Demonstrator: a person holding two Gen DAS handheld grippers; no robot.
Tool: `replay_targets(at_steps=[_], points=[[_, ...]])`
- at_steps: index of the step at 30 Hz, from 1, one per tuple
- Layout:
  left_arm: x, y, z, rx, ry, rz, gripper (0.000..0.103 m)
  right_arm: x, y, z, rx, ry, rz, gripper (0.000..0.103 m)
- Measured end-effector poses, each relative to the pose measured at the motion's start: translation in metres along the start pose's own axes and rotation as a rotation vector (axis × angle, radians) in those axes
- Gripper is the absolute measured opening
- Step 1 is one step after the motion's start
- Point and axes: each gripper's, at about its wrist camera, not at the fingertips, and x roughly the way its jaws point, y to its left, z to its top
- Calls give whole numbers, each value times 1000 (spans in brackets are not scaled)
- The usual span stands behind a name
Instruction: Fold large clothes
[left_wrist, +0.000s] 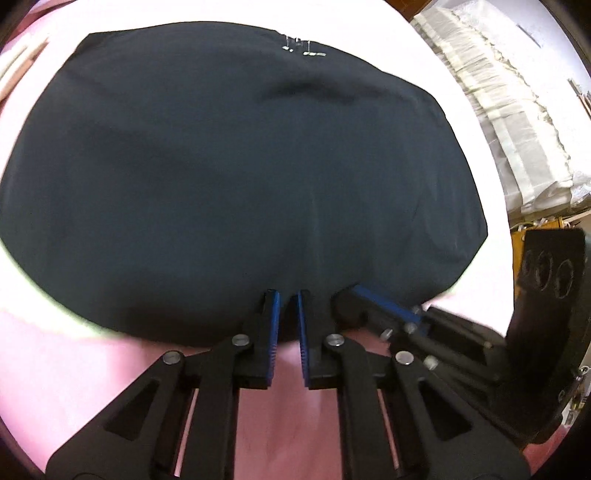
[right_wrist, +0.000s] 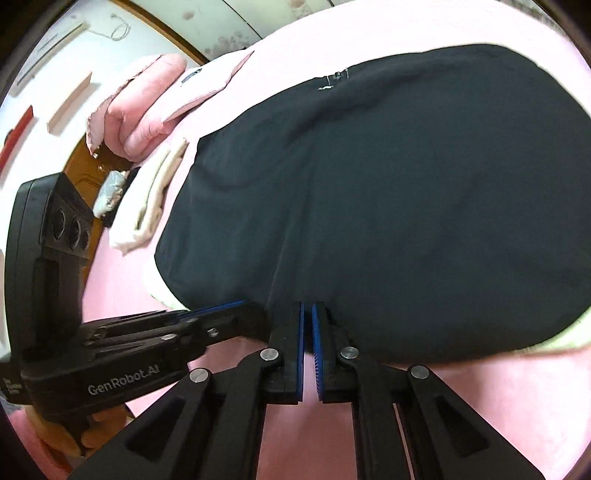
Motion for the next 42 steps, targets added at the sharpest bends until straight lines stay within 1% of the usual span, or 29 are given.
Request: replay_targets(at_steps=[3, 5, 6, 7, 9, 12, 14, 15, 16, 17, 18, 19, 20, 21, 23, 24, 25, 26, 27, 28, 29, 30, 32, 34, 35, 37, 38, 40, 42], points=[[18, 2, 7, -44, 2, 23, 8, 13, -20, 23, 36, 9, -12, 5], [22, 9, 7, -61, 2, 26, 3, 24, -32, 38, 73, 16, -38, 4], [21, 14, 6, -74, 3, 13, 1, 25, -43, 40, 96, 10, -51, 0], [19, 19, 4, -85, -2, 3, 1, 24, -51, 40, 109, 0, -58, 0], [8, 35, 1, -105, -34, 11, 1, 10, -76, 42, 150, -47, -103, 0], [-14, 71, -1, -148, -100, 167, 1, -26, -119, 39, 220, -134, -233, 0], [-28, 96, -6, -216, -139, 227, 1, -50, -145, 33, 273, -203, -308, 0], [-37, 114, -11, -265, -159, 287, 1, -62, -159, 28, 302, -228, -419, 0], [-42, 124, -15, -292, -172, 302, 1, -70, -171, 24, 324, -243, -454, 0], [-47, 136, -20, -326, -184, 316, 1, -78, -186, 17, 367, -256, -443, 0], [-50, 148, -26, -362, -186, 324, 1, -79, -193, 12, 398, -240, -515, 0], [-51, 156, -32, -383, -183, 292, 1, -79, -196, 8, 396, -234, -539, 0], [-51, 159, -35, -395, -184, 272, 1, -77, -196, 5, 390, -249, -542, 0], [-51, 159, -40, -400, -186, 271, 1, -74, -192, 4, 372, -236, -568, 0], [-52, 150, -42, -371, -184, 324, 1, -67, -179, 7, 307, -207, -654, 0], [-55, 140, -41, -348, -192, 364, 1, -65, -172, 9, 280, -204, -689, 0], [-60, 125, -44, -308, -213, 397, 1, -65, -162, 11, 254, -222, -708, 0], [-66, 114, -47, -276, -233, 396, 1, -69, -153, 13, 235, -261, -684, 0], [-70, 101, -50, -245, -248, 369, 1, -71, -143, 15, 217, -295, -651, 0], [-69, 87, -52, -220, -242, 310, 1, -73, -132, 17, 195, -321, -609, 0], [-67, 78, -54, -207, -226, 257, 1, -70, -119, 20, 165, -325, -545, 0], [-61, 65, -58, -191, -186, 183, 1, -66, -111, 21, 144, -306, -493, 0], [-46, 43, -63, -168, -111, 89, 1, -46, -94, 25, 105, -228, -390, 0], [-26, 21, -68, -136, -52, 19, 1, -17, -76, 27, 78, -157, -266, 0], [-19, 15, -64, -124, -40, 11, 1, -4, -68, 28, 70, -126, -220, 0], [-3, 1, -59, -87, -22, 11, 1, 20, -59, 32, 58, -82, -181, 0], [1, 3, -43, -84, -23, 8, 1, 30, -57, 36, 49, -80, -172, 0], [12, -3, -29, -89, -27, -14, 1, 43, -55, 46, 37, -98, -158, 0], [20, -9, -7, -102, -40, -34, 1, 56, -55, 66, 52, -110, -137, 0]])
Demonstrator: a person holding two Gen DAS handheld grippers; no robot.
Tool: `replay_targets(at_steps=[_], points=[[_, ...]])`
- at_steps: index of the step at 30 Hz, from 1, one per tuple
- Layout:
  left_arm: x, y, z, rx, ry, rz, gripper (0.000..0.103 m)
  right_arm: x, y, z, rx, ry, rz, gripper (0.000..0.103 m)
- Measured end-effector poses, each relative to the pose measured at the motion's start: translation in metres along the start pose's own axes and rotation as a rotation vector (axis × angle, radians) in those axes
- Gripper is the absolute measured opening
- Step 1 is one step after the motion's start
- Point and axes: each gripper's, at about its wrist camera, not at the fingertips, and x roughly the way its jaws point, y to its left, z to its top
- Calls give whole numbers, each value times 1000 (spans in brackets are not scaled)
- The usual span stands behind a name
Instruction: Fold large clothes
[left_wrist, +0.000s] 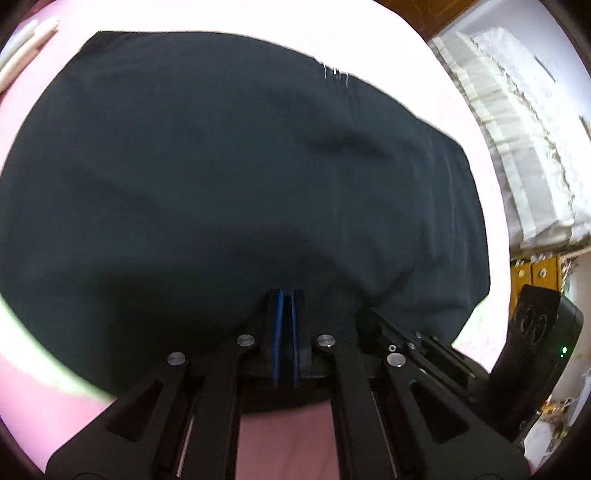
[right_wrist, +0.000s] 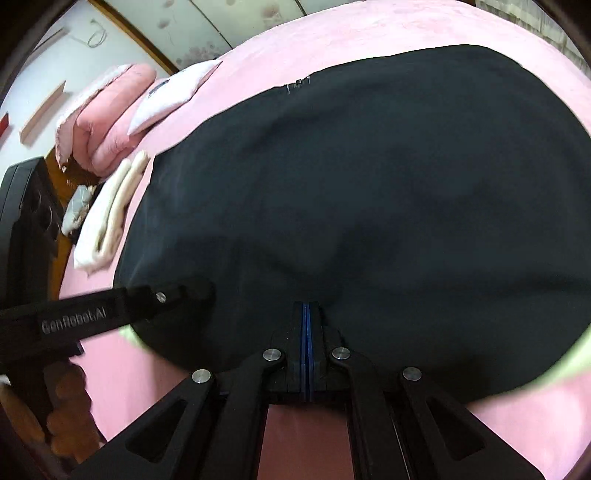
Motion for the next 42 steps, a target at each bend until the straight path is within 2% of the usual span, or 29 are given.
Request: replay_targets(at_steps=[5, 6, 12, 17, 18, 23, 26, 27, 28, 30, 31, 32, 33, 35, 36, 37, 38, 39, 40, 42], points=[[18, -7, 59, 1, -71, 5, 1, 29, -19, 62, 93, -28, 96, 0], [23, -8, 67, -9, -90, 1, 1, 44, -3, 82, 100, -34, 105, 0], [48, -14, 121, -43, -162, 14, 1, 83, -9, 151, 120, -60, 163, 0], [65, -21, 145, -55, -211, 65, 1, 111, 3, 191, 69, -80, 159, 0], [67, -20, 147, -58, -217, 69, 1, 115, 2, 198, 53, -112, 185, 0], [61, -9, 151, -72, -277, 104, 1, 114, -29, 214, 67, -127, 196, 0], [47, 9, 152, -92, -344, 180, 1, 100, -61, 218, 93, -165, 186, 0], [36, 23, 152, -102, -361, 233, 1, 95, -71, 220, 104, -184, 156, 0], [31, 34, 152, -119, -375, 316, 1, 87, -87, 221, 122, -212, 87, 0], [26, 65, 153, -200, -370, 470, 2, 66, -123, 217, 184, -255, 11, 0], [26, 81, 153, -251, -361, 493, 2, 59, -140, 215, 215, -279, -9, 0], [23, 102, 150, -326, -359, 480, 2, 56, -152, 215, 234, -299, -24, 0], [18, 121, 146, -388, -372, 441, 2, 48, -168, 213, 253, -329, -105, 0], [21, 128, 145, -430, -389, 373, 1, 39, -190, 208, 294, -361, -196, 0], [21, 128, 145, -418, -389, 369, 1, 34, -198, 204, 313, -374, -210, 0], [23, 123, 144, -385, -389, 396, 1, 31, -203, 204, 326, -386, -241, 0], [21, 125, 143, -363, -388, 419, 2, 28, -203, 204, 330, -397, -324, 0], [23, 121, 143, -344, -387, 444, 2, 28, -202, 205, 347, -398, -464, 0], [16, 122, 149, -332, -385, 469, 2, 32, -199, 207, 366, -396, -526, 0], [16, 117, 154, -327, -371, 505, 2, 30, -198, 209, 416, -412, -534, 0]])
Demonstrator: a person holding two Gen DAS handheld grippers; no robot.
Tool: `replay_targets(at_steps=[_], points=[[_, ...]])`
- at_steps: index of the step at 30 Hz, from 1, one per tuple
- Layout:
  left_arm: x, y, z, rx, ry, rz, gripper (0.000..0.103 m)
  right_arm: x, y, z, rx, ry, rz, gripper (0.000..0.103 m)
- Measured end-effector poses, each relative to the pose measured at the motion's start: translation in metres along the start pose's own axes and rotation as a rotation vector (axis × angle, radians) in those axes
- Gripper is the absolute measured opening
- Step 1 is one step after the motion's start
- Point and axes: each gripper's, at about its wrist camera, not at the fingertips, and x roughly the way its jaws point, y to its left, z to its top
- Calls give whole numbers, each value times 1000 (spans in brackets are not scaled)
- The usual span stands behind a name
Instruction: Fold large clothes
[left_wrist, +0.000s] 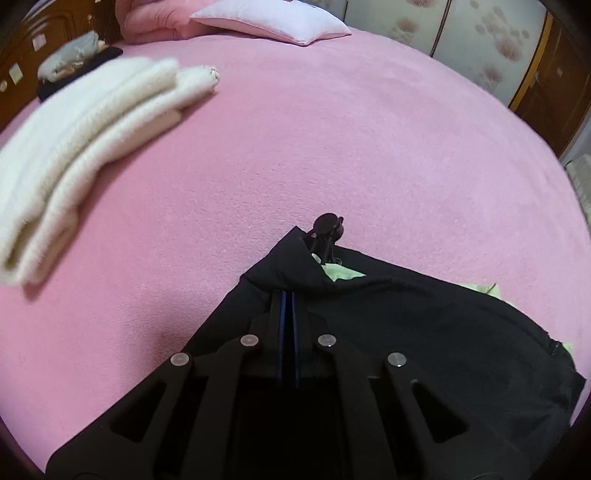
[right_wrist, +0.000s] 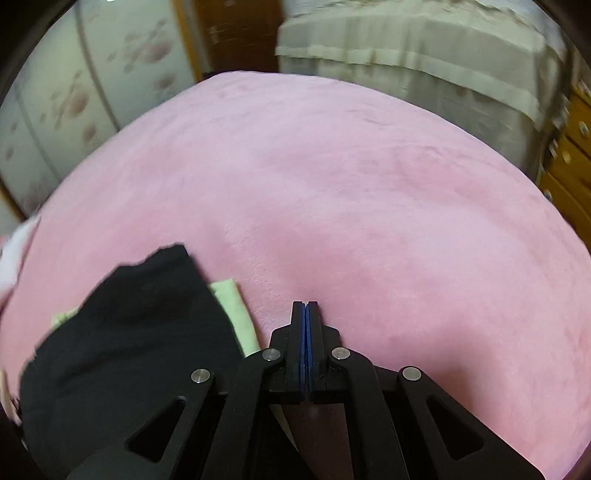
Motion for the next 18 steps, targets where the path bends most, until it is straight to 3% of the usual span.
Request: replay_targets(at_steps=[2, 4, 6, 10, 15, 18], points=[[-8, 1, 5, -1, 6, 4, 2, -12, -13, 9, -25, -7, -20, 0], [-20, 4, 11, -12, 7, -19, 2, -33, -1, 18, -59, -27, 0, 0], [-33, 12, 12, -19, 11, -40, 2, -58, 12, 18, -90, -28, 73, 2], [-65, 15, -3, -40, 35, -106, 2, -100, 76, 29, -156, 33, 238, 2], [-95, 14, -34, -40, 52, -134, 2, -110, 148, -10, -239, 188, 418, 2], [-114, 17, -57, -41, 40, -145, 2, -110, 186, -43, -303, 283, 447, 2]])
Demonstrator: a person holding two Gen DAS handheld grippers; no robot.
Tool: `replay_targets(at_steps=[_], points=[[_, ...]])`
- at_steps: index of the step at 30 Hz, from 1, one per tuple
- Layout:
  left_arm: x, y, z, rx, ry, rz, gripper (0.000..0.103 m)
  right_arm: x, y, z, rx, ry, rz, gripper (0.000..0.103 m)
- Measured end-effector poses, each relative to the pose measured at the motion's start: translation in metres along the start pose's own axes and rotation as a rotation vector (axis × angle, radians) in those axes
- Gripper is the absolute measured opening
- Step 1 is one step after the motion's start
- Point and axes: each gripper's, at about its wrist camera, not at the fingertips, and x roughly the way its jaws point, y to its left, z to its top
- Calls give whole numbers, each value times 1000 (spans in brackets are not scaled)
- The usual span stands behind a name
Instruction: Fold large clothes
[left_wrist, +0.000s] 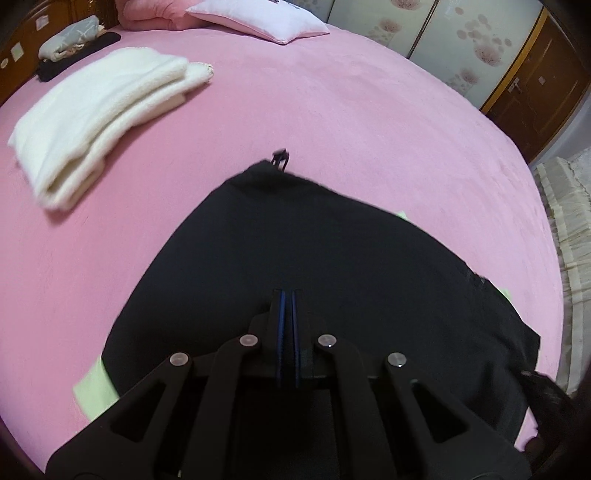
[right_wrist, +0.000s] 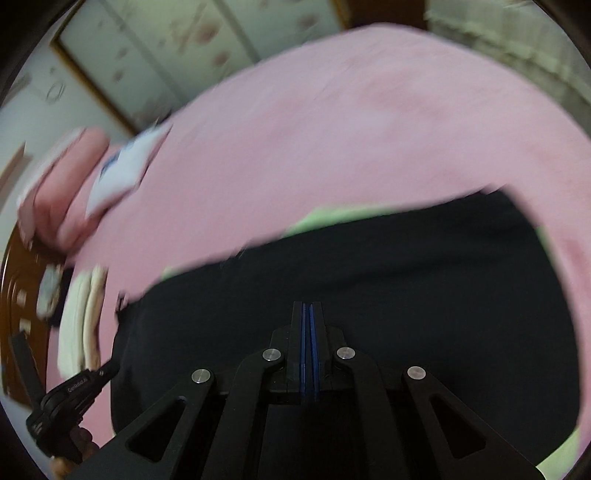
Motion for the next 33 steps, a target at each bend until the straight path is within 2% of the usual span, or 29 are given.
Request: replay_targets(at_steps=[5, 8, 11, 14, 19, 22, 23, 24, 25, 26, 27, 28, 30, 33], points=[[-24, 9, -35, -23, 25, -29, 2, 37, 30, -33, 23, 147, 22, 2], [-36, 19, -53, -43, 44, -25, 2, 48, 37, -57, 39, 193, -5, 3], [-46, 34, -70, -74, 74, -12, 2, 64, 43, -76, -16, 267, -53, 3], [-54, 50, -87, -118, 118, 12, 2, 80, 54, -77, -117, 307, -86, 3], [-70, 88, -119, -249, 180, 40, 2, 95, 70, -71, -202, 372, -93, 3], [-70, 111, -133, -349, 220, -7, 2, 107, 65, -62, -198, 393, -70, 3], [-68, 117, -136, -377, 226, -26, 4, 111, 57, -74, -200, 396, -64, 3], [-67, 123, -138, -403, 227, -43, 6, 111, 57, -73, -205, 400, -56, 3], [-65, 129, -139, -429, 228, -60, 15, 112, 58, -72, -207, 403, -51, 3], [-64, 133, -142, -446, 225, -68, 33, 112, 58, -72, -206, 404, -46, 3], [-63, 139, -142, -472, 218, -73, 43, 113, 58, -73, -199, 406, -40, 3], [-62, 144, -143, -505, 202, -79, 58, 113, 58, -72, -193, 406, -36, 3], [-59, 151, -141, -546, 178, -101, 61, 109, 56, -72, -186, 405, -33, 3], [-39, 154, -134, -536, 221, -116, 63, 98, 47, -72, -162, 395, -42, 3]])
